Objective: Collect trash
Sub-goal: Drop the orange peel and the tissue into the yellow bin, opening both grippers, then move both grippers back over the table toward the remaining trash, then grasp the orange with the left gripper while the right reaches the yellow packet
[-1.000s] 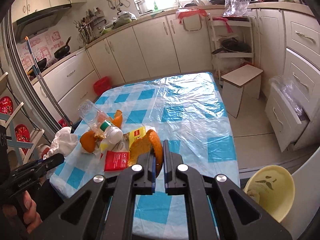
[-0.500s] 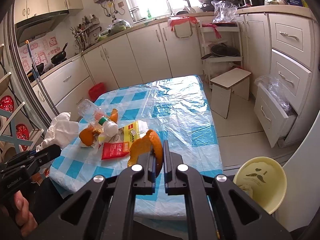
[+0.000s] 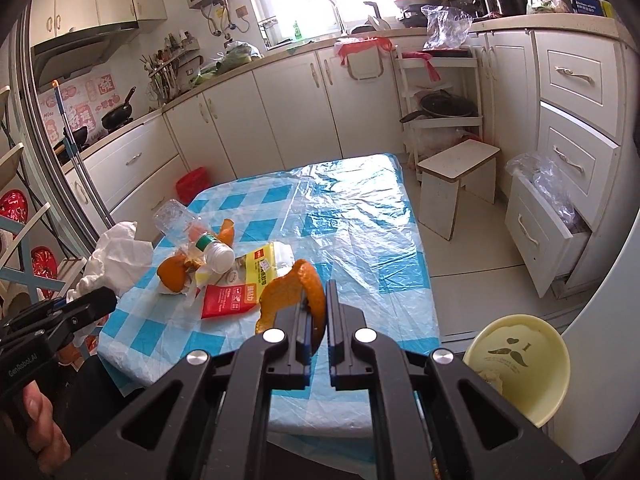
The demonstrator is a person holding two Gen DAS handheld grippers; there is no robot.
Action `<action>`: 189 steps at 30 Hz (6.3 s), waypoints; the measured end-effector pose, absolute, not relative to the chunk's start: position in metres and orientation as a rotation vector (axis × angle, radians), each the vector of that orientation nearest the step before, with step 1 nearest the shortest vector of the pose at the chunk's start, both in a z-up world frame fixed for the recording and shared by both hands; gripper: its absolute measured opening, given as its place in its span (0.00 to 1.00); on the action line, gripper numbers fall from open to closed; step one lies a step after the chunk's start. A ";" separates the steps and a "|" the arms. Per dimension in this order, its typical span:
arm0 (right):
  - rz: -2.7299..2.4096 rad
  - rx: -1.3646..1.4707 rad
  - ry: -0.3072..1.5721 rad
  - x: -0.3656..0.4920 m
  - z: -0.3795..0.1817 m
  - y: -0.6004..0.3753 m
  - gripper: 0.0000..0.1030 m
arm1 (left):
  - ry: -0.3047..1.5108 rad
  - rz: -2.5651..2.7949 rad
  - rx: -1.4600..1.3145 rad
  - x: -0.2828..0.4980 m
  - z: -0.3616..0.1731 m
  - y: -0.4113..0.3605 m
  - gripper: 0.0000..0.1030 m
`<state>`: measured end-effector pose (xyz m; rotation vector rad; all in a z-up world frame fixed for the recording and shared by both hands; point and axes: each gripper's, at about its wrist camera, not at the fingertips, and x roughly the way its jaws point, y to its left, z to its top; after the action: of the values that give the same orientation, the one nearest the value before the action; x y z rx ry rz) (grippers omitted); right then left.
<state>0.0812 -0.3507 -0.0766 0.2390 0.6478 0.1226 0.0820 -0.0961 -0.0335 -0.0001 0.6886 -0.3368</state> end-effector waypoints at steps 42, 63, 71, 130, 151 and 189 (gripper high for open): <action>-0.386 0.526 0.337 0.039 -0.043 -0.547 0.66 | 1.038 -0.778 0.137 0.142 -0.156 -0.392 0.21; -0.292 0.463 0.400 0.066 -0.042 -0.499 0.71 | 0.829 -0.413 0.157 0.125 -0.078 -0.248 0.84; -0.139 0.318 0.450 0.074 -0.046 -0.422 0.77 | 0.755 -0.248 0.123 0.106 -0.050 -0.155 0.88; 0.078 0.156 0.574 0.116 -0.072 -0.319 0.77 | 0.803 -0.017 -0.052 0.125 -0.072 -0.039 0.91; 0.207 0.025 0.701 0.143 -0.101 -0.258 0.77 | 0.846 0.102 -0.150 0.145 -0.096 0.031 0.91; 0.165 0.125 0.925 0.221 -0.158 -0.249 0.72 | 0.892 -0.134 0.025 0.280 -0.142 0.003 0.29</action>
<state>0.2208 -0.2492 -0.1583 0.1246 0.9247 0.1654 0.2796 0.0034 -0.1424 0.0254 0.8916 -0.1343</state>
